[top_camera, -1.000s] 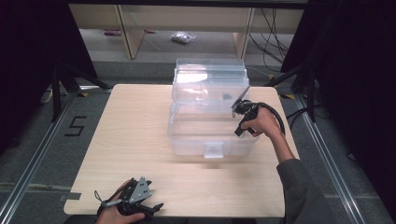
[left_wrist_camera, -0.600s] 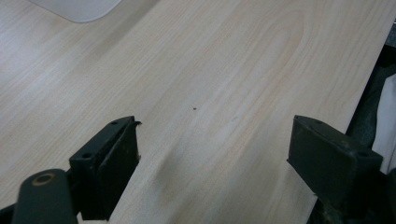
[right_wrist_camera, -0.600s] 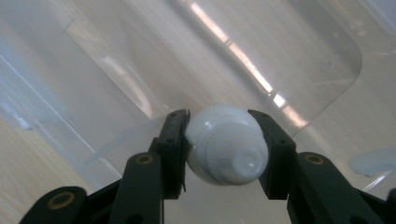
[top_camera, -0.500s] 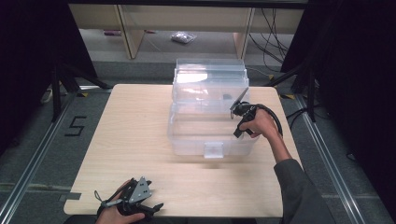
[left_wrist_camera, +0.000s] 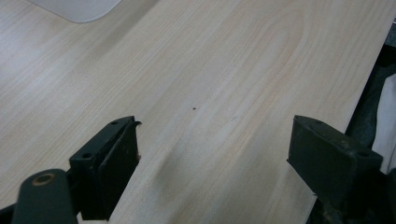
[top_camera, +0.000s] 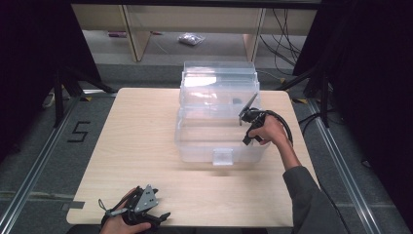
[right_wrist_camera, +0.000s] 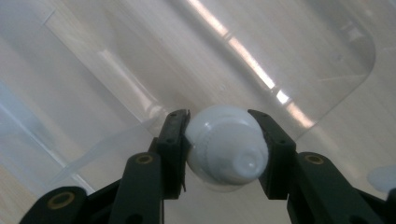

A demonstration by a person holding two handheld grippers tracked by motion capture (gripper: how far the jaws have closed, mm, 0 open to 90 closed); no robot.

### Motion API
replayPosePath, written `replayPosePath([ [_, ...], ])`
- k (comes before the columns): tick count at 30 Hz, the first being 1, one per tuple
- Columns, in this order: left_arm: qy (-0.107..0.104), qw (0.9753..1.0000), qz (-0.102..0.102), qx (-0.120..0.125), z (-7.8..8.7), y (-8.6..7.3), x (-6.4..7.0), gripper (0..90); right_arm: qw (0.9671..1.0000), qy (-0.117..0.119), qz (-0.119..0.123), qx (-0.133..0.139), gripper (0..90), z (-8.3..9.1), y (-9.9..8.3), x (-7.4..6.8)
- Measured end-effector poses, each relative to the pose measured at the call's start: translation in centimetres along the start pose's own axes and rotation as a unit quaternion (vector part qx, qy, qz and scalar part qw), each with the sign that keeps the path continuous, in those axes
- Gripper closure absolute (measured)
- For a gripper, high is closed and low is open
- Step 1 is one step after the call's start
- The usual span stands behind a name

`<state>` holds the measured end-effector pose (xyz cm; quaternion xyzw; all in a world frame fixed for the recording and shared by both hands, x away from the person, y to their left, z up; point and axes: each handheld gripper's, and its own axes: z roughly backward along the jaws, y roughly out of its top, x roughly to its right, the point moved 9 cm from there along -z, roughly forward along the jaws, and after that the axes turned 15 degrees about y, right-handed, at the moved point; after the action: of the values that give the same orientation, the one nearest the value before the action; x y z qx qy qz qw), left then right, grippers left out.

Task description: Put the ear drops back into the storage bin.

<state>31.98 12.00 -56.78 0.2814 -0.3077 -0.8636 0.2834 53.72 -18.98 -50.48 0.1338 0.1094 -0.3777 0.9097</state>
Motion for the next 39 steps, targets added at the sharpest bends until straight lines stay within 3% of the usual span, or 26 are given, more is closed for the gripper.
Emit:
replayPosePath([
  [4,0.0,1.0,0.0,-0.001,0.0,0.0,0.0,15.6,1.0,0.002,-0.006,-0.007,60.2,-0.3,-0.1,0.0],
  [5,0.003,1.0,-0.002,-0.001,0.0,0.0,-0.1,15.6,1.0,0.004,-0.003,-0.005,60.2,-0.4,0.0,0.1],
  [6,0.001,1.0,-0.001,-0.001,0.0,0.0,0.0,15.6,0.9998,0.002,0.021,-0.006,60.2,-0.4,0.2,0.5],
  [7,0.002,1.0,-0.003,-0.001,0.0,0.0,-0.1,15.6,1.0,0.001,-0.004,-0.006,60.2,-0.4,0.0,0.2],
  [16,0.0,1.0,0.0,-0.001,0.0,0.0,0.0,15.6,0.9999,0.01,-0.003,-0.006,60.2,-1.3,-0.3,0.8],
  [18,-0.007,1.0,-0.004,-0.003,0.1,-0.1,0.1,15.6,0.9998,0.008,-0.014,-0.007,60.1,-1.3,-0.4,0.8],
  [21,-0.003,1.0,0.003,0.003,0.0,0.0,0.2,15.6,0.9999,0.014,-0.007,-0.007,60.1,-1.5,-0.4,0.8],
  [25,-0.006,1.0,-0.002,0.0,0.0,0.0,0.1,15.6,0.9998,0.014,-0.01,-0.011,60.1,-1.6,-0.5,0.8],
  [32,-0.007,1.0,0.003,-0.002,0.1,0.0,0.2,15.6,0.9998,0.013,-0.012,-0.012,59.2,-1.3,-0.7,0.6],
  [33,-0.007,1.0,-0.003,-0.001,0.1,0.0,0.1,15.6,0.9998,0.017,-0.004,-0.006,57.3,-1.3,-0.7,0.5],
  [35,-0.002,1.0,0.008,-0.002,-0.1,-0.1,0.1,15.6,0.9999,0.01,0.006,-0.002,54.9,-0.8,-0.6,0.5],
  [36,0.0,1.0,0.007,-0.004,0.0,-0.1,0.1,15.6,0.9999,0.016,-0.001,0.001,53.0,-0.7,-0.6,0.3],
  [38,-0.005,0.9999,0.011,0.0,0.0,0.0,0.2,15.6,0.9999,0.005,-0.009,0.0,50.3,-0.2,-0.7,0.2],
  [39,-0.008,1.0,0.002,0.001,0.0,0.0,0.2,15.6,0.9999,-0.002,0.006,0.008,49.9,0.2,-0.6,0.4],
])
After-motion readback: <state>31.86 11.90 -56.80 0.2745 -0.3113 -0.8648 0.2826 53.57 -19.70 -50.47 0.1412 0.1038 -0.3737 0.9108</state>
